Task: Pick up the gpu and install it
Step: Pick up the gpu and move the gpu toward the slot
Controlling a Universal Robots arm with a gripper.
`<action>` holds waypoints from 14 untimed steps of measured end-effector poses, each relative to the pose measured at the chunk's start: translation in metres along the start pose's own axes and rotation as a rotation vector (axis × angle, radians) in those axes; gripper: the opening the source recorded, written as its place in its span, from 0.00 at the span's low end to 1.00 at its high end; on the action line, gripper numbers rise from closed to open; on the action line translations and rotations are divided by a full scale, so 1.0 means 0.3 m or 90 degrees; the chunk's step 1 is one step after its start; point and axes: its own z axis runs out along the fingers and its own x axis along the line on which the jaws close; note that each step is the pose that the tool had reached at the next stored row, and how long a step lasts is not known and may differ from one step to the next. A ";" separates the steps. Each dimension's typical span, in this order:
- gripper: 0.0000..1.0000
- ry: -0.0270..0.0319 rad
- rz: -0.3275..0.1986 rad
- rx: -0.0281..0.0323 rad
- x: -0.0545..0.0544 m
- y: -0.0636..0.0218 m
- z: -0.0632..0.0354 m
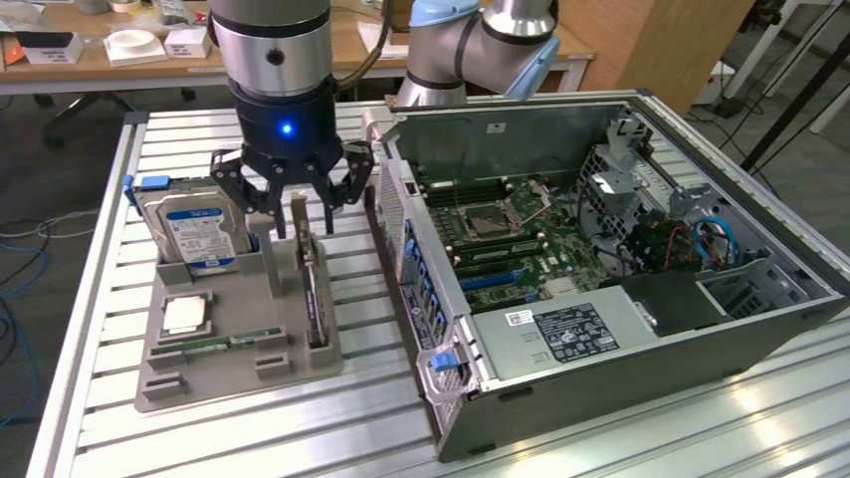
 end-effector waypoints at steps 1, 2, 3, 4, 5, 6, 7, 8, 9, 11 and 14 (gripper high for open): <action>0.53 0.0000 0.000 -0.0001 0.000 0.000 0.002; 0.53 0.0000 0.000 -0.0003 0.000 0.000 0.004; 0.53 0.0000 0.000 -0.0004 0.000 -0.001 0.006; 0.53 0.0000 0.000 -0.0005 0.000 -0.001 0.008; 0.53 0.0000 0.000 -0.0007 0.000 -0.001 0.010; 0.53 0.0000 0.000 -0.0008 0.000 -0.001 0.011; 0.53 0.0000 0.000 -0.0009 0.000 -0.001 0.013; 0.53 0.0000 0.000 -0.0011 0.000 -0.001 0.015; 0.53 0.0001 0.000 -0.0012 0.000 -0.002 0.017; 0.53 0.0001 0.000 -0.0014 0.000 -0.002 0.021; 0.53 0.0001 0.000 -0.0018 0.000 -0.002 0.027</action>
